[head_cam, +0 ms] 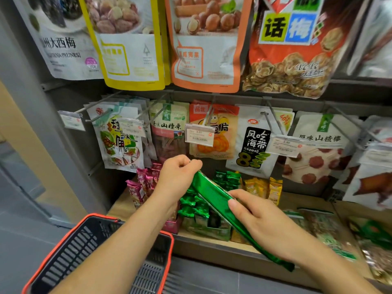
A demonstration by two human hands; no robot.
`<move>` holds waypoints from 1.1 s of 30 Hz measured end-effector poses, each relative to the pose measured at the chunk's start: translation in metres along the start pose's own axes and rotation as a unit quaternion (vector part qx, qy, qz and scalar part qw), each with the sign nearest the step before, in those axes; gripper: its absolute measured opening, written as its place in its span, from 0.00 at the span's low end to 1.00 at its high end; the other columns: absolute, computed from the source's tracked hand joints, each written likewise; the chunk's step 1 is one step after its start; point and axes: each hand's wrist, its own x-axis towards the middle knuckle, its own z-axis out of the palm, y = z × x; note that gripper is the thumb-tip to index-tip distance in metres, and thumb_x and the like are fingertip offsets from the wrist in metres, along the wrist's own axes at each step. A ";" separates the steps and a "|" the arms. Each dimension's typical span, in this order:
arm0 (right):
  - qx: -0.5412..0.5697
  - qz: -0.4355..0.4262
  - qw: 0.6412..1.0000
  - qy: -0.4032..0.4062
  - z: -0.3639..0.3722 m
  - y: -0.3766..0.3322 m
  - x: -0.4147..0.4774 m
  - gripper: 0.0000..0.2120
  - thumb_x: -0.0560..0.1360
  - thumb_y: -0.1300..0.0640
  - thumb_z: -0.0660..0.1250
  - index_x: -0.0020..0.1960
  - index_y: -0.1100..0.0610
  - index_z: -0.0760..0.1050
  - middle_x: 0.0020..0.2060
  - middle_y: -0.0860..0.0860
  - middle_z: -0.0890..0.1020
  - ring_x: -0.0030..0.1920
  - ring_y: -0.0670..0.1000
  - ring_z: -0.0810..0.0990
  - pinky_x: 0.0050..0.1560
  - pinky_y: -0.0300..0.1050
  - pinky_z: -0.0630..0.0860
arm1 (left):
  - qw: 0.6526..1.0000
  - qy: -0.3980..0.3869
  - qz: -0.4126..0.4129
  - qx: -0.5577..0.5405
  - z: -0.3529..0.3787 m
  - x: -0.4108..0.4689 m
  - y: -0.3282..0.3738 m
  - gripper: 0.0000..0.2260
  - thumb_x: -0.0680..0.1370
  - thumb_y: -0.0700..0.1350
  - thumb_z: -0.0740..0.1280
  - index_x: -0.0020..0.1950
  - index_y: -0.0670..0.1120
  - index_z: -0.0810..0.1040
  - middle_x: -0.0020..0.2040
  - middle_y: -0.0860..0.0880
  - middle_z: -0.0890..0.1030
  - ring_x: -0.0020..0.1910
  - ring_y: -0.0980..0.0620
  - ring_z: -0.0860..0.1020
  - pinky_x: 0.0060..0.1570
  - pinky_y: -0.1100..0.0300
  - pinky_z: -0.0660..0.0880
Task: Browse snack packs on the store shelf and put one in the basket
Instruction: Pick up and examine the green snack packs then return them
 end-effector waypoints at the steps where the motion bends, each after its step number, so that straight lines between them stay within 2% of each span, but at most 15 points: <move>1: 0.014 -0.001 1.000 0.001 0.001 0.002 -0.001 0.11 0.81 0.45 0.55 0.59 0.43 0.73 0.45 0.49 0.82 0.43 0.47 0.81 0.47 0.51 0.77 | 0.999 -0.032 -0.023 -0.020 0.000 0.000 0.000 0.14 0.73 0.51 0.71 0.33 0.48 0.71 0.30 0.52 0.69 0.31 0.55 0.69 0.35 0.59 0.66; 3: 0.057 0.008 0.998 -0.002 -0.001 0.005 -0.003 0.10 0.82 0.47 0.55 0.57 0.45 0.74 0.44 0.54 0.81 0.38 0.48 0.82 0.40 0.48 0.79 | 0.992 -0.096 -0.057 -0.058 -0.002 -0.001 0.000 0.12 0.71 0.58 0.72 0.39 0.51 0.78 0.37 0.51 0.75 0.36 0.54 0.75 0.38 0.59 0.72; 5: 0.086 0.014 0.996 -0.002 -0.003 0.009 -0.006 0.10 0.82 0.47 0.55 0.55 0.44 0.75 0.40 0.53 0.79 0.34 0.49 0.81 0.38 0.49 0.79 | 0.980 -0.150 -0.065 -0.113 -0.004 -0.003 0.002 0.13 0.69 0.60 0.74 0.45 0.52 0.83 0.40 0.51 0.79 0.37 0.56 0.79 0.35 0.64 0.75; 7: 0.089 0.014 0.996 -0.003 -0.004 0.010 -0.007 0.11 0.82 0.46 0.55 0.53 0.45 0.75 0.40 0.54 0.78 0.35 0.51 0.80 0.39 0.55 0.78 | 0.968 -0.186 -0.058 -0.161 -0.005 -0.005 0.005 0.16 0.66 0.59 0.74 0.45 0.49 0.85 0.37 0.52 0.81 0.34 0.57 0.80 0.31 0.67 0.74; 10: 0.164 0.040 0.985 -0.020 -0.008 0.012 -0.008 0.12 0.83 0.49 0.54 0.50 0.49 0.76 0.35 0.52 0.78 0.32 0.52 0.81 0.33 0.47 0.78 | 0.959 -0.202 -0.039 -0.195 -0.007 -0.003 0.008 0.13 0.66 0.53 0.74 0.43 0.46 0.86 0.37 0.50 0.82 0.38 0.54 0.82 0.34 0.65 0.77; 14: 0.213 0.073 0.972 -0.065 -0.015 0.015 -0.006 0.17 0.83 0.48 0.52 0.54 0.55 0.76 0.38 0.49 0.84 0.37 0.52 0.84 0.38 0.43 0.78 | 0.956 -0.198 -0.023 -0.214 -0.009 -0.003 0.010 0.07 0.68 0.47 0.73 0.42 0.45 0.86 0.38 0.47 0.83 0.36 0.53 0.82 0.32 0.65 0.76; 16: 0.196 0.062 0.976 -0.075 -0.015 0.015 -0.005 0.21 0.81 0.43 0.50 0.54 0.52 0.78 0.42 0.49 0.86 0.42 0.47 0.84 0.44 0.40 0.76 | 0.971 -0.167 -0.016 -0.170 -0.006 -0.004 0.010 0.07 0.69 0.50 0.73 0.40 0.46 0.85 0.36 0.47 0.83 0.35 0.53 0.81 0.31 0.64 0.75; 18: 0.149 0.051 0.987 -0.040 -0.014 0.016 -0.004 0.22 0.75 0.35 0.52 0.54 0.46 0.78 0.43 0.47 0.84 0.43 0.45 0.81 0.45 0.43 0.76 | 0.986 -0.121 -0.014 -0.115 -0.004 -0.005 0.009 0.08 0.72 0.50 0.73 0.37 0.47 0.85 0.33 0.48 0.82 0.30 0.53 0.76 0.28 0.64 0.70; 21: 0.093 0.050 0.994 -0.037 -0.013 0.017 -0.008 0.26 0.67 0.26 0.58 0.63 0.30 0.66 0.52 0.39 0.79 0.46 0.43 0.80 0.45 0.41 0.78 | 0.995 -0.058 -0.032 -0.075 -0.005 -0.004 0.006 0.11 0.74 0.51 0.73 0.34 0.47 0.83 0.28 0.49 0.79 0.23 0.56 0.67 0.20 0.66 0.61; 23: 0.016 0.019 0.999 -0.041 -0.008 0.018 -0.010 0.34 0.66 0.26 0.64 0.69 0.28 0.55 0.60 0.35 0.74 0.52 0.38 0.77 0.49 0.37 0.75 | 0.996 -0.041 -0.044 -0.071 -0.005 -0.004 0.005 0.11 0.73 0.51 0.73 0.33 0.47 0.83 0.28 0.49 0.79 0.21 0.57 0.67 0.20 0.66 0.61; 25: -0.089 -0.027 0.996 -0.008 -0.002 0.019 -0.010 0.34 0.71 0.32 0.65 0.72 0.32 0.52 0.61 0.34 0.72 0.54 0.36 0.74 0.52 0.38 0.74 | 0.995 -0.040 -0.057 -0.071 -0.006 -0.003 0.004 0.07 0.74 0.50 0.73 0.37 0.49 0.85 0.30 0.50 0.80 0.21 0.57 0.67 0.20 0.66 0.61; 27: -0.117 -0.042 0.992 0.028 0.000 0.019 -0.009 0.28 0.77 0.38 0.62 0.72 0.35 0.54 0.53 0.33 0.74 0.45 0.35 0.74 0.41 0.35 0.71 | 0.993 -0.058 -0.072 -0.069 -0.009 -0.001 0.003 0.05 0.74 0.50 0.72 0.42 0.52 0.86 0.32 0.50 0.82 0.23 0.57 0.68 0.20 0.66 0.63; 29: -0.109 -0.033 0.993 0.031 -0.001 0.021 -0.008 0.24 0.79 0.41 0.61 0.71 0.37 0.57 0.45 0.35 0.77 0.39 0.37 0.76 0.34 0.35 0.68 | 0.987 -0.111 -0.085 -0.081 -0.012 0.000 0.003 0.09 0.74 0.55 0.71 0.45 0.51 0.86 0.36 0.49 0.83 0.28 0.55 0.71 0.25 0.66 0.66; 31: -0.097 -0.025 0.995 0.025 -0.003 0.024 -0.008 0.22 0.79 0.43 0.61 0.71 0.38 0.59 0.45 0.37 0.79 0.37 0.40 0.77 0.34 0.38 0.71 | 0.973 -0.183 -0.093 -0.109 -0.015 0.000 0.002 0.13 0.72 0.58 0.70 0.47 0.51 0.86 0.42 0.48 0.84 0.39 0.54 0.76 0.33 0.65 0.72; 33: -0.040 -0.015 0.999 0.020 -0.006 0.025 -0.007 0.21 0.79 0.45 0.62 0.70 0.39 0.62 0.46 0.38 0.80 0.36 0.43 0.78 0.36 0.42 0.75 | 0.953 -0.240 -0.089 -0.161 -0.019 0.001 0.001 0.11 0.71 0.54 0.73 0.49 0.50 0.85 0.46 0.47 0.84 0.49 0.53 0.79 0.41 0.63 0.77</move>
